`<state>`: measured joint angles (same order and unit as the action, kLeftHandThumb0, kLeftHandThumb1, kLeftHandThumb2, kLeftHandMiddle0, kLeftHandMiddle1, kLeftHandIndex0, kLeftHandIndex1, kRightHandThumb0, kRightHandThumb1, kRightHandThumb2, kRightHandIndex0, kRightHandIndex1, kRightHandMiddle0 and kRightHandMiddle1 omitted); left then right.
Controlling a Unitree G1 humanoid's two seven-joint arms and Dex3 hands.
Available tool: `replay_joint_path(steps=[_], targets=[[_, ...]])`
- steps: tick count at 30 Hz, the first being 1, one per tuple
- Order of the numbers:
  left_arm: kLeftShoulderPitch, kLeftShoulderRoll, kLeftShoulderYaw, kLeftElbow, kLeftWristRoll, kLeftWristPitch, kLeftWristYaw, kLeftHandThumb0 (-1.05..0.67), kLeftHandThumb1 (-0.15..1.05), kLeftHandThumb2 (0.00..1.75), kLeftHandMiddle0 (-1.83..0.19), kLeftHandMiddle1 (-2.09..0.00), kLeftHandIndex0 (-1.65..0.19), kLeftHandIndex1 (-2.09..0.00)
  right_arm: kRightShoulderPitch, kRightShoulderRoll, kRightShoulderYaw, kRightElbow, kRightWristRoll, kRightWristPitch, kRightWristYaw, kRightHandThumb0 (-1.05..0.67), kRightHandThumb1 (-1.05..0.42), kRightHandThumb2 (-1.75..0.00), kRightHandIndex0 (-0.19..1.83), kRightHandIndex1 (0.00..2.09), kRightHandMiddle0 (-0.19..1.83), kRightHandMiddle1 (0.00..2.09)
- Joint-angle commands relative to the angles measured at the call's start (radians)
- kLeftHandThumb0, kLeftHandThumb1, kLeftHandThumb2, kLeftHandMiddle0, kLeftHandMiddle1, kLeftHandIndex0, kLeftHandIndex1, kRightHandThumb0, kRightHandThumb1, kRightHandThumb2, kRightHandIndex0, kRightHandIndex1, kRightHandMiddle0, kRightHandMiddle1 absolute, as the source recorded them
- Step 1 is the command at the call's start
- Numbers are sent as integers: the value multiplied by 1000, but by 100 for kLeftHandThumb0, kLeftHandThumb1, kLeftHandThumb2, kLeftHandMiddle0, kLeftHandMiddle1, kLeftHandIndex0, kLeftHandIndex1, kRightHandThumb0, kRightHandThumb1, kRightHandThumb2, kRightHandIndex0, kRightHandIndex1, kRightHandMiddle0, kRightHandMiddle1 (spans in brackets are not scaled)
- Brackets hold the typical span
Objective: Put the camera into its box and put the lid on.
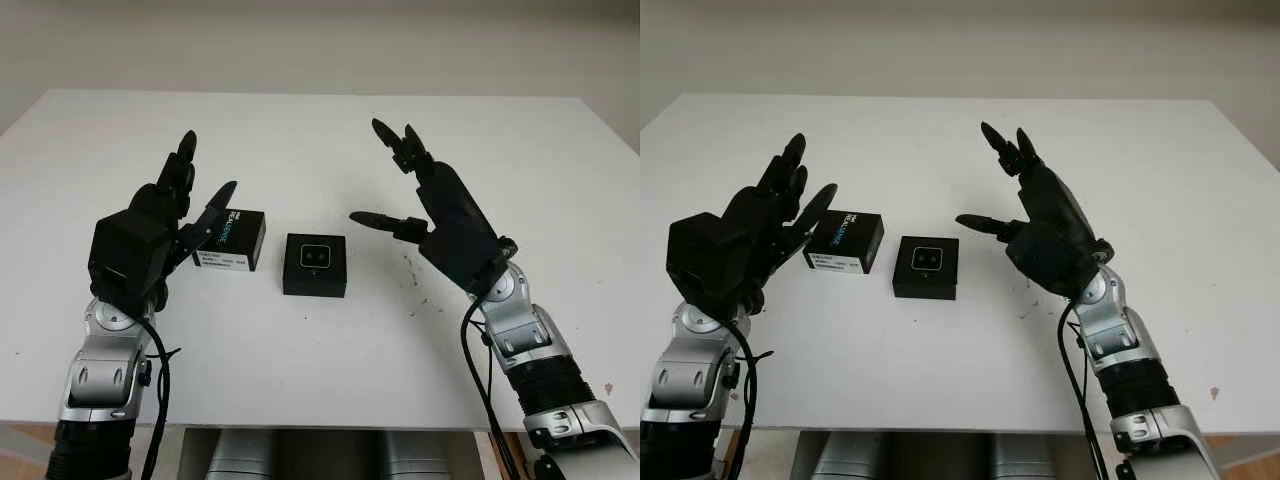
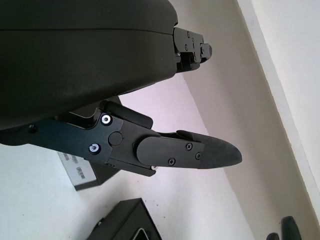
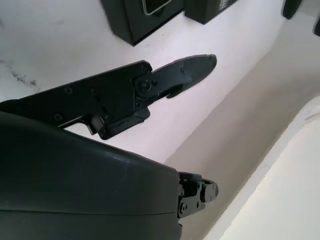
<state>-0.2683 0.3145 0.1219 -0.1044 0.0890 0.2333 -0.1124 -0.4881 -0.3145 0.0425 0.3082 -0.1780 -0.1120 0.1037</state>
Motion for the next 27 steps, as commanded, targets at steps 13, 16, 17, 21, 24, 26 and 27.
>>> replay_joint_path(steps=[13, 16, 17, 21, 24, 26, 27], targets=[[-355, 473, -157, 435, 197, -444, -396, -76, 90, 3, -7, -4, -6, -6, -32, 16, -170, -203, 288, 355, 114, -66, -105, -29, -15, 4, -4, 3], [-402, 502, -201, 481, 256, -471, -423, -75, 87, 3, -5, -4, -5, -6, -34, 12, -178, -221, 304, 383, 117, -63, -105, -32, -16, 4, -6, 2], [-416, 507, -216, 499, 276, -489, -426, -74, 86, 3, -5, -4, -4, -5, -35, 9, -179, -221, 306, 386, 119, -62, -105, -32, -16, 4, -6, 2], [-472, 513, -272, 617, 337, -617, -408, -70, 85, 4, -3, -4, -1, -4, -41, 16, -205, -222, 334, 397, 113, -63, -105, -32, -16, 5, -5, 3], [-506, 509, -308, 704, 386, -710, -365, -72, 85, 5, -1, -4, 1, -4, -49, 15, -218, -219, 347, 390, 103, -63, -105, -37, -14, 5, -6, 3], [-521, 499, -331, 761, 414, -760, -333, -74, 85, 5, 1, -4, 3, -3, -48, 11, -229, -215, 363, 371, 116, -63, -105, -44, -16, 4, -9, 1], [-526, 494, -339, 783, 423, -775, -319, -74, 86, 5, 2, -4, 4, -3, -48, 17, -238, -213, 377, 367, 118, -65, -105, -47, -18, 4, -10, 1]])
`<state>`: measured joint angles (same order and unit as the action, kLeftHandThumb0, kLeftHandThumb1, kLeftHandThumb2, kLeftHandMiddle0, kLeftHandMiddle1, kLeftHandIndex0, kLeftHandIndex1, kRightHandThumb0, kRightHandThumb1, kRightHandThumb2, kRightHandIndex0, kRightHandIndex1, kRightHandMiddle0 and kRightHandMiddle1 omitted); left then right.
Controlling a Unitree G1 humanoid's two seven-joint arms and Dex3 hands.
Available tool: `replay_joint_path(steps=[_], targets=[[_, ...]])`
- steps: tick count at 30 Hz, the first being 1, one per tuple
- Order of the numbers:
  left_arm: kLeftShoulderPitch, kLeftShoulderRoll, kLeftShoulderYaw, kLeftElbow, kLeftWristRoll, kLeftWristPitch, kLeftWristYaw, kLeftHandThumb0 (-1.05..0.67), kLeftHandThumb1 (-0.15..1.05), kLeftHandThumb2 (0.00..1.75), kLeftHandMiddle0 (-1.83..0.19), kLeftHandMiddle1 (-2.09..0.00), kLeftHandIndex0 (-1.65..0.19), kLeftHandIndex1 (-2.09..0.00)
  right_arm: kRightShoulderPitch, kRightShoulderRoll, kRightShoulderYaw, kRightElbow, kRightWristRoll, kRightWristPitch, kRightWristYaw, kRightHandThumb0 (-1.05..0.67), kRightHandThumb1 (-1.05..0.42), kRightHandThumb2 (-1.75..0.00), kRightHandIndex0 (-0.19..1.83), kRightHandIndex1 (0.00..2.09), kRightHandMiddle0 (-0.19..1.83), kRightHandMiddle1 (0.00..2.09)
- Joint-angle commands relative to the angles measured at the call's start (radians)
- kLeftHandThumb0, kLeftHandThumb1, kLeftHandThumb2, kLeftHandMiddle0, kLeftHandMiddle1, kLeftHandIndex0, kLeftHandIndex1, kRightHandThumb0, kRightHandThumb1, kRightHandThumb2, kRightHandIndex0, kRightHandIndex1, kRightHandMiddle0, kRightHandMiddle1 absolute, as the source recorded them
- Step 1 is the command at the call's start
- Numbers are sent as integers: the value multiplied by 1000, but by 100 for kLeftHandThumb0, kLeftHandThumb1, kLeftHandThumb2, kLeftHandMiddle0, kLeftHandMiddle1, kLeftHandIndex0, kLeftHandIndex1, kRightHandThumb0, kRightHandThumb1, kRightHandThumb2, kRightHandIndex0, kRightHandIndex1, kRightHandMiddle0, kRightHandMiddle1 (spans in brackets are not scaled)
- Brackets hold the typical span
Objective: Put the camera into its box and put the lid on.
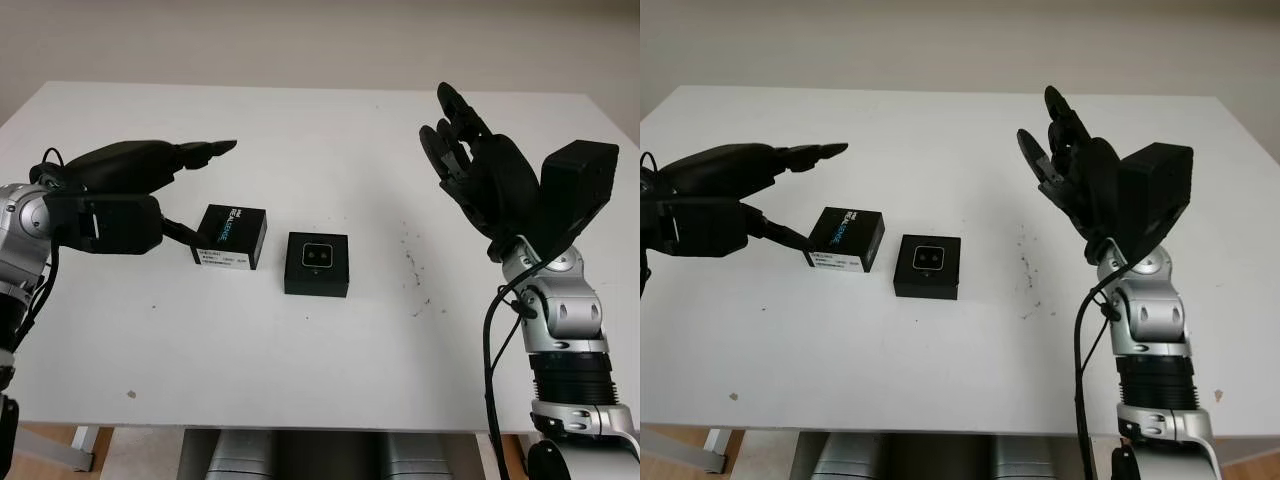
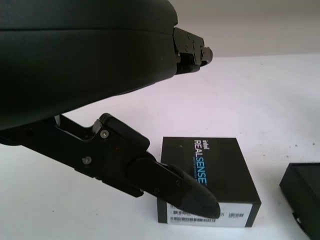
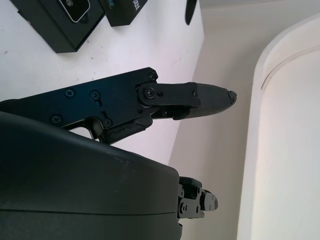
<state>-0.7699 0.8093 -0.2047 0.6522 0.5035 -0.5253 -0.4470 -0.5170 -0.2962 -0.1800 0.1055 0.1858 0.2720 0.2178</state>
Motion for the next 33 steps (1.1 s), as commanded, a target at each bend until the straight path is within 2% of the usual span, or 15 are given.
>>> replay_joint_path(steps=[1, 6, 12, 16, 20, 25, 33], targets=[[-30, -6, -19, 47, 17, -30, 30, -74, 85, 5, 2, -4, 4, -3, -20, 5, -25, -9, 27, -17, 3, -67, -105, -48, -18, 3, -12, 1], [-45, -33, -67, 114, 89, -51, 121, -73, 85, 5, 3, -5, 6, -3, -25, 14, -46, 6, 58, -18, -13, -68, -105, -57, -19, 0, -19, 0], [-62, -63, -103, 181, 130, -49, 192, -72, 85, 5, 4, -5, 7, -4, -16, 0, -31, -9, 50, -6, -10, -67, -105, -55, -19, 0, -17, 2], [-83, -103, -102, 244, 107, -8, 187, -72, 86, 6, 6, -4, 8, -4, -4, -11, -17, -14, 36, -9, 3, -66, -105, -53, -19, 0, -16, 3], [-93, -118, -118, 277, 118, -10, 202, -69, 85, 5, 2, -6, 6, -5, 5, -13, -12, -19, 22, -16, 6, -66, -105, -55, -19, 0, -15, 4], [-89, -133, -131, 301, 109, -19, 198, -70, 83, 5, -4, -8, 1, -8, 8, -15, -9, -32, 1, -4, -3, -63, -105, -57, -19, 1, -13, 5], [-72, -146, -145, 316, 115, -33, 236, -63, 83, 5, -12, -8, -6, -9, 10, -22, 18, -28, -54, -19, -11, -62, -105, -48, -15, 4, -9, 7]])
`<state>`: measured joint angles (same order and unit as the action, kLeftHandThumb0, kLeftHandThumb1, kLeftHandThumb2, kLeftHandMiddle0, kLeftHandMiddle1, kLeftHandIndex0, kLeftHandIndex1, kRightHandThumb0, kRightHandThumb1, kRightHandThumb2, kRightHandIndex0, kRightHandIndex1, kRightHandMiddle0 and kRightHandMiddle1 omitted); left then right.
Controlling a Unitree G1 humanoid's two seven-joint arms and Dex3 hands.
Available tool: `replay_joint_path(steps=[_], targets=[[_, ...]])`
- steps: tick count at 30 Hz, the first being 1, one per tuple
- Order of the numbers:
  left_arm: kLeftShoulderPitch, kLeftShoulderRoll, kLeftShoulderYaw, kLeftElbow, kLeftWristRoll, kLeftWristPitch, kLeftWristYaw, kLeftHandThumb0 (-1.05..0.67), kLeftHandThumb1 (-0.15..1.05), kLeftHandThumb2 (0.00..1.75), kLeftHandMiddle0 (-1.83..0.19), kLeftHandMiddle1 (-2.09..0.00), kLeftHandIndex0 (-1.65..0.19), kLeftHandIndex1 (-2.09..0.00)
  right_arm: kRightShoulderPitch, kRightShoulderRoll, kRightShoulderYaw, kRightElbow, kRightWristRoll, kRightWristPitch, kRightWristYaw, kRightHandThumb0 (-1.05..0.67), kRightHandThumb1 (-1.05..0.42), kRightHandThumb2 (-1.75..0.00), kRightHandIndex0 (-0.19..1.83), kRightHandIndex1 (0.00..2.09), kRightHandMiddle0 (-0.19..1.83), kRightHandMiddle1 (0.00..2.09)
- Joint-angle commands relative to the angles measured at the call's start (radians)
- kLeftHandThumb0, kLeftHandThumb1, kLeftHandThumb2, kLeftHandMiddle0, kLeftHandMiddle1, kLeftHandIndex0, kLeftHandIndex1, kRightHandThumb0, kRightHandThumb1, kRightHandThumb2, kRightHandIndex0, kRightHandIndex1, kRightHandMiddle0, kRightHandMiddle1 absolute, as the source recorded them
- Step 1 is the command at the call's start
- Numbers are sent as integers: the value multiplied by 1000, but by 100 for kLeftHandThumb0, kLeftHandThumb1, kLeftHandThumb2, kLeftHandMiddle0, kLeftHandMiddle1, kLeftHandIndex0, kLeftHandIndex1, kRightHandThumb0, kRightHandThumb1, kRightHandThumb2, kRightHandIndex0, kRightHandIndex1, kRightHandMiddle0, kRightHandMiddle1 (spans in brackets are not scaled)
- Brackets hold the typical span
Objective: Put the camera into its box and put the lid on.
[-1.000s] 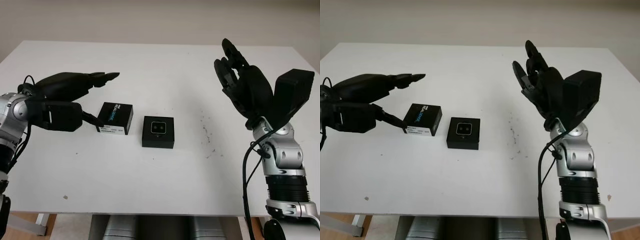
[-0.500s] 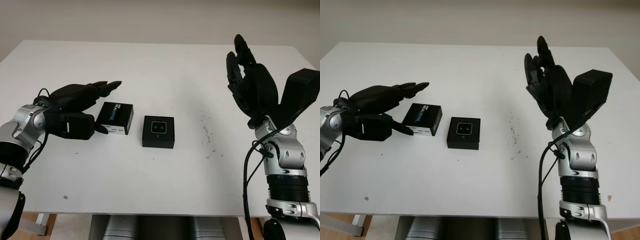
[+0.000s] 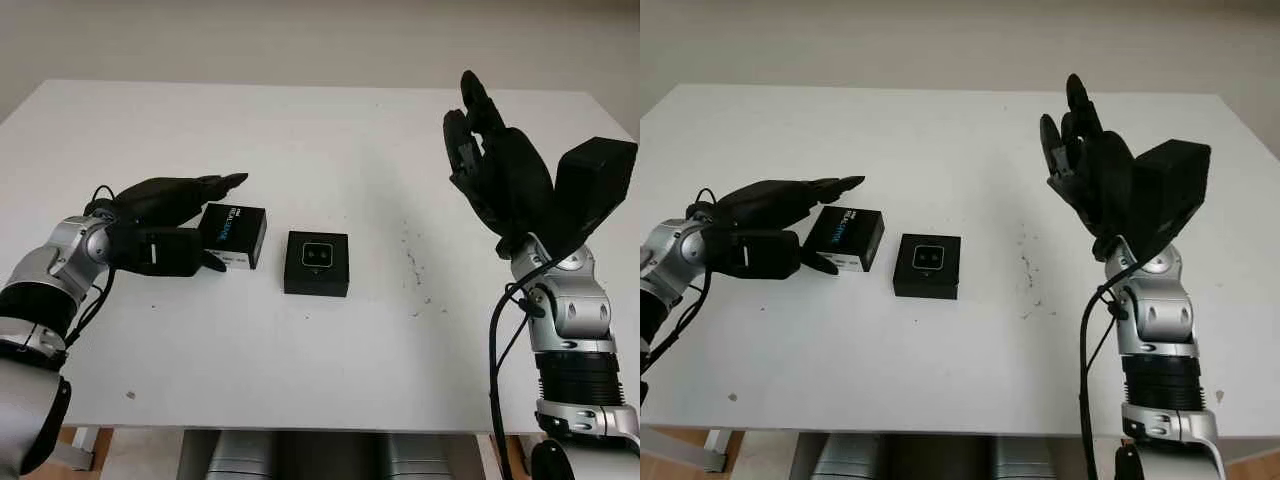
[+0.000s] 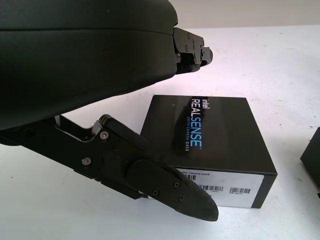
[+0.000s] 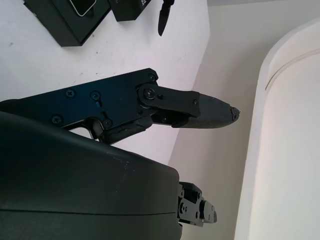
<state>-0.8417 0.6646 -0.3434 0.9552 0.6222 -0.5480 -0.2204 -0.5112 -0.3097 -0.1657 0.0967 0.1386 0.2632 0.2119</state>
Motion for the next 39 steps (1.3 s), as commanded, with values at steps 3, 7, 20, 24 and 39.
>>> replay_joint_path(steps=[3, 7, 20, 24, 39], targets=[[0, -1, -14, 20, -2, -26, 10, -62, 82, 5, -14, -8, -10, -10, 3, -6, 6, -22, -20, -5, -16, -64, -105, -45, -15, 4, -7, 8], [5, -3, -9, 32, -15, -45, 9, -58, 81, 5, -21, -10, -15, -12, 2, -6, 6, -15, -15, -21, -5, -65, -105, -45, -16, 4, -9, 7], [17, -8, 5, 49, -81, -59, 6, -13, 93, 6, -42, -108, -35, -101, 14, -6, 2, -30, -3, -5, 11, -63, -105, -43, -18, 3, -9, 7], [17, -13, 15, 53, -105, -48, -14, -10, 97, 6, -47, -124, -38, -115, 15, -7, 4, -28, -6, -8, 12, -62, -105, -44, -19, 4, -9, 7], [66, -55, 92, -129, -203, 204, -50, -12, 99, 6, -42, -131, -31, -126, 38, 0, 9, -55, -7, -3, 5, -59, -105, -41, -19, 4, -9, 7]])
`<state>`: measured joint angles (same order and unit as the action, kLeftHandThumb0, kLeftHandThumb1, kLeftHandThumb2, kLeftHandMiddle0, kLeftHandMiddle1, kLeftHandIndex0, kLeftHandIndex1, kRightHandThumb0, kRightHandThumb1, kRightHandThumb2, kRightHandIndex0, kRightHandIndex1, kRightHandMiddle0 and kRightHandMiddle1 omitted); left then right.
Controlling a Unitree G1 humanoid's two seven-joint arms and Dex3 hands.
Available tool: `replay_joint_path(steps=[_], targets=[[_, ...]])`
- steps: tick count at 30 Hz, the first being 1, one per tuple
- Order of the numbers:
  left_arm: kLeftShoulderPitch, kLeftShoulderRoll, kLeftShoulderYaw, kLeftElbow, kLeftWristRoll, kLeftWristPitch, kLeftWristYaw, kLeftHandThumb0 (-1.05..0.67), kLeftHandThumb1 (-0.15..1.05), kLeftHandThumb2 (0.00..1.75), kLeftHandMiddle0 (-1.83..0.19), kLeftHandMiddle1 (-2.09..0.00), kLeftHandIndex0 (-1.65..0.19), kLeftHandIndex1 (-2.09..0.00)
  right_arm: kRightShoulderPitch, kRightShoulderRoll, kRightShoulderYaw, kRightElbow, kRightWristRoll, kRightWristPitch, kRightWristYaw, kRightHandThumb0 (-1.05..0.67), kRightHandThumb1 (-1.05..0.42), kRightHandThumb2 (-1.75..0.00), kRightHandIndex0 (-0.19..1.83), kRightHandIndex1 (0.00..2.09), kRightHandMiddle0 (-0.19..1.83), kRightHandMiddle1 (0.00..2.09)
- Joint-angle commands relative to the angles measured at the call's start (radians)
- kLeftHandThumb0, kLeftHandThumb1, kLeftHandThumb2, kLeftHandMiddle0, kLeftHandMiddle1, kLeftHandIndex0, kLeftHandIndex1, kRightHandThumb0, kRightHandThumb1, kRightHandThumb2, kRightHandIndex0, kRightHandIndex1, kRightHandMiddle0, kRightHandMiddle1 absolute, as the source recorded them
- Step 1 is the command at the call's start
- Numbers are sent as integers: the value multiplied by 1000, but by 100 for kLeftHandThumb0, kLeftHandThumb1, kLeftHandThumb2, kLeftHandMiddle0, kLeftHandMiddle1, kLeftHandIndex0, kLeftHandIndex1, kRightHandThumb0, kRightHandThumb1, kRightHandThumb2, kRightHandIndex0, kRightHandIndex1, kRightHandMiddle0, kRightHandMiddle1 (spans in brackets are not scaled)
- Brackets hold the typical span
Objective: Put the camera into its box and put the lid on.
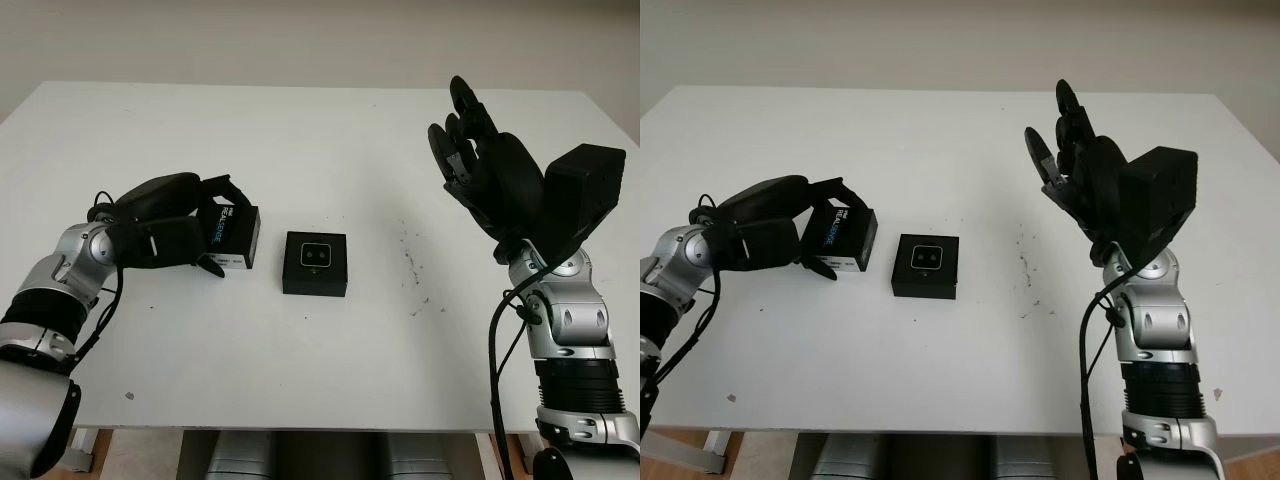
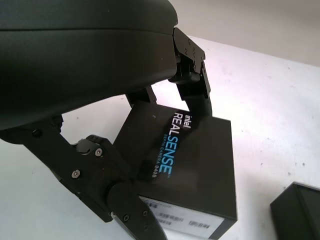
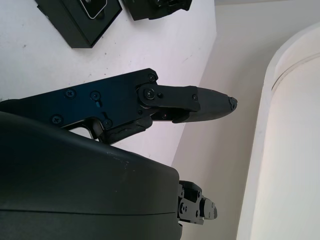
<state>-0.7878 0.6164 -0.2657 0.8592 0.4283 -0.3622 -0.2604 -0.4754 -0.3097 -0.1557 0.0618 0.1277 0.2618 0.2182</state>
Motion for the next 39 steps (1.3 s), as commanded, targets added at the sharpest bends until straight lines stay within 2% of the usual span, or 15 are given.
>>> replay_joint_path(steps=[1, 12, 17, 22, 30, 39], targets=[[19, -10, 24, -69, -23, 49, -25, -11, 99, 5, -42, -130, -30, -128, 1, 3, 0, -17, 3, -2, -3, -59, -105, -41, -19, 4, -9, 7], [72, -16, 57, -494, -42, 371, -165, -11, 95, 5, -51, -127, -35, -128, 18, 44, 41, -24, -34, -8, -51, -59, -105, -41, -17, 2, -10, 7], [77, -16, 61, -615, -56, 469, -239, -12, 96, 5, -49, -136, -35, -130, 34, 52, 65, -31, -45, 11, -45, -64, -105, -40, -19, 2, -10, 7], [66, -14, 38, -727, -26, 590, -310, -15, 95, 5, -51, -136, -36, -133, 49, 79, 75, -25, -36, -4, -43, -64, -105, -37, -16, 3, -7, 8], [33, -36, 16, -782, -4, 720, -395, -14, 94, 5, -52, -138, -39, -140, 47, 87, 98, -21, -62, -8, -45, -68, -105, -37, -16, 4, -9, 7], [13, -95, -8, -773, 36, 871, -366, -13, 93, 5, -51, -131, -36, -139, 47, 97, 113, -26, -85, -14, -66, -69, -105, -37, -15, 5, -7, 7]])
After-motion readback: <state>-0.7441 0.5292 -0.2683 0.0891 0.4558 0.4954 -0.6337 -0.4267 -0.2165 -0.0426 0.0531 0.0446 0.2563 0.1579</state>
